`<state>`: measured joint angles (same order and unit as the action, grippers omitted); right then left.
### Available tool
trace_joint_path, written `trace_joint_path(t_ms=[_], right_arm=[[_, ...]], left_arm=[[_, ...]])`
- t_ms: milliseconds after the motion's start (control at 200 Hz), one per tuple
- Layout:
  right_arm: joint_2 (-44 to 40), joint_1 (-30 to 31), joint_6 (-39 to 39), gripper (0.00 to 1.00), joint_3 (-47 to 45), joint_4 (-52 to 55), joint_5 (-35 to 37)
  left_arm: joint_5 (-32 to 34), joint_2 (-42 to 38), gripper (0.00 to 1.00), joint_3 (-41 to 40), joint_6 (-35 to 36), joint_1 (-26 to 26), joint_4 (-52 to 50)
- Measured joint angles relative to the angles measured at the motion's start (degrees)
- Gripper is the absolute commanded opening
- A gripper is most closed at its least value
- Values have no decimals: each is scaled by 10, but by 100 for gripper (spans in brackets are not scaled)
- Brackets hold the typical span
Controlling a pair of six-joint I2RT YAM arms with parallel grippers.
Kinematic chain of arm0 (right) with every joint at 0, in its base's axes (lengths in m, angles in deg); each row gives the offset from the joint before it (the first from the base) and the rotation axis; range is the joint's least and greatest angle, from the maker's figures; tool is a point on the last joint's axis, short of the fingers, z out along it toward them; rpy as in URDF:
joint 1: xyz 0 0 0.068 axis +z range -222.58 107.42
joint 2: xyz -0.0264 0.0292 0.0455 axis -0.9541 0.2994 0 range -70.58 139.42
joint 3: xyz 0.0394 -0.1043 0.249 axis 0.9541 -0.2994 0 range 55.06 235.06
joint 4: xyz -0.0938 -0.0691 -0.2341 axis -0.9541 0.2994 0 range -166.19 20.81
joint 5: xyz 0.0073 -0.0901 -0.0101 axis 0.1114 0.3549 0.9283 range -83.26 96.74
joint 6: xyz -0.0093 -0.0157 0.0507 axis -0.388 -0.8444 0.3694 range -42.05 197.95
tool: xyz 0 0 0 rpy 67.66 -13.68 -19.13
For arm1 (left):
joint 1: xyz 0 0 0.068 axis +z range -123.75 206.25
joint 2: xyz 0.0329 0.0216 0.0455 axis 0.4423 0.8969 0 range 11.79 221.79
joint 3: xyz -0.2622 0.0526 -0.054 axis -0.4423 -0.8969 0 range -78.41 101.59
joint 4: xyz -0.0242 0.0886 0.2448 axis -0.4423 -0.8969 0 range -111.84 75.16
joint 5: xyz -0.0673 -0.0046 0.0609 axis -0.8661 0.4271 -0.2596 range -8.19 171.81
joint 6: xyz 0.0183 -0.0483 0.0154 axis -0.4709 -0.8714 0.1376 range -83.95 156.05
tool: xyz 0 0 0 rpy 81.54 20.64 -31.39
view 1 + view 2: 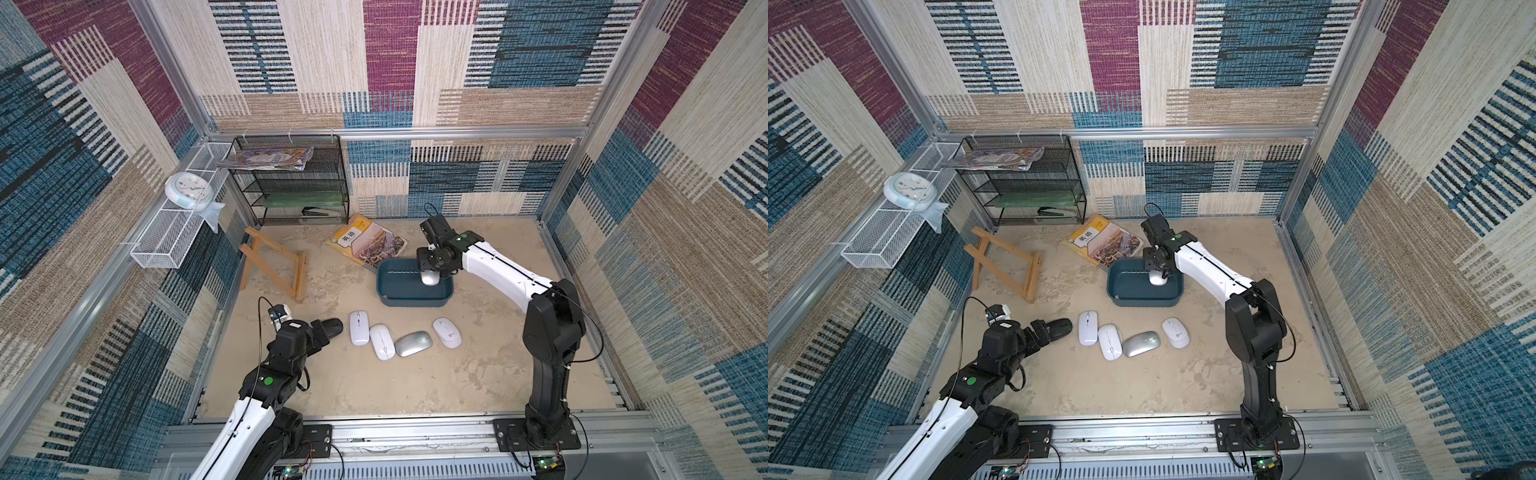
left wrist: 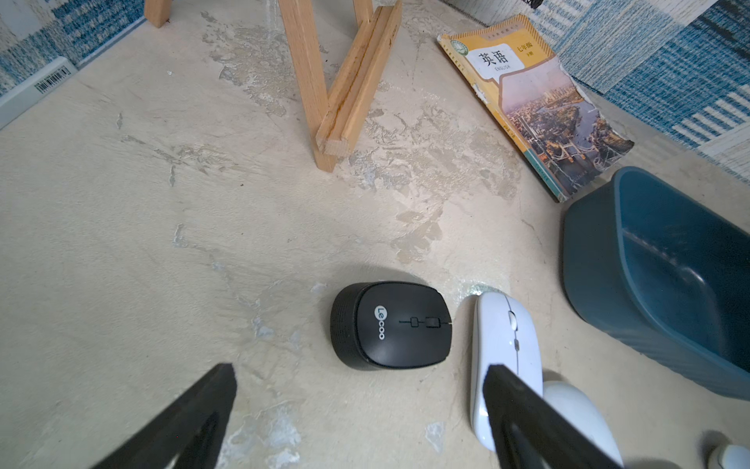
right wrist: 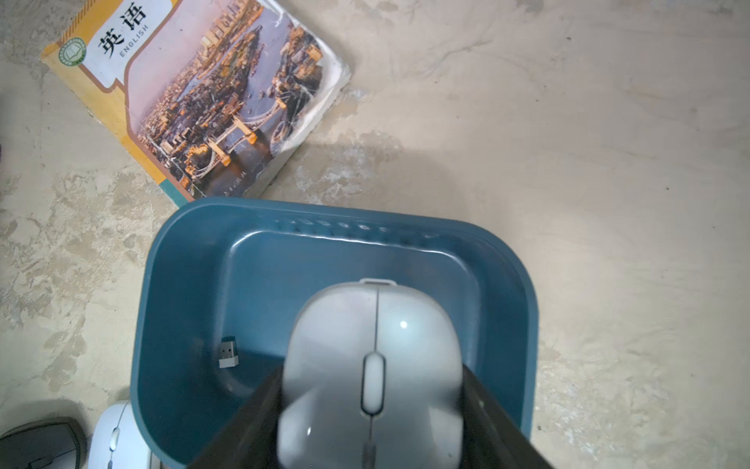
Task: Take out the mouse from the storage box
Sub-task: Pick up the mouse from the storage box, then place the mouse at the center of the board.
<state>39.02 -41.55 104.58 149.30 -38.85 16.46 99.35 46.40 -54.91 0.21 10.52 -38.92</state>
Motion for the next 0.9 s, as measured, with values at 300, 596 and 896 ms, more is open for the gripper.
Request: trace_joint_path(t_ms=[300,596,896], right_arm=[[-87,-69,-18,55,-111,-26,-19],[-106,-116,-22,56,-171,-41,-24],[-100,-149,-18,55,-231,-72,-34]], left_arm=[[-1,2,99,0,0,0,1],[-4,3,99,0,2,0,5],[-4,-2,99,-2,2,0,8]])
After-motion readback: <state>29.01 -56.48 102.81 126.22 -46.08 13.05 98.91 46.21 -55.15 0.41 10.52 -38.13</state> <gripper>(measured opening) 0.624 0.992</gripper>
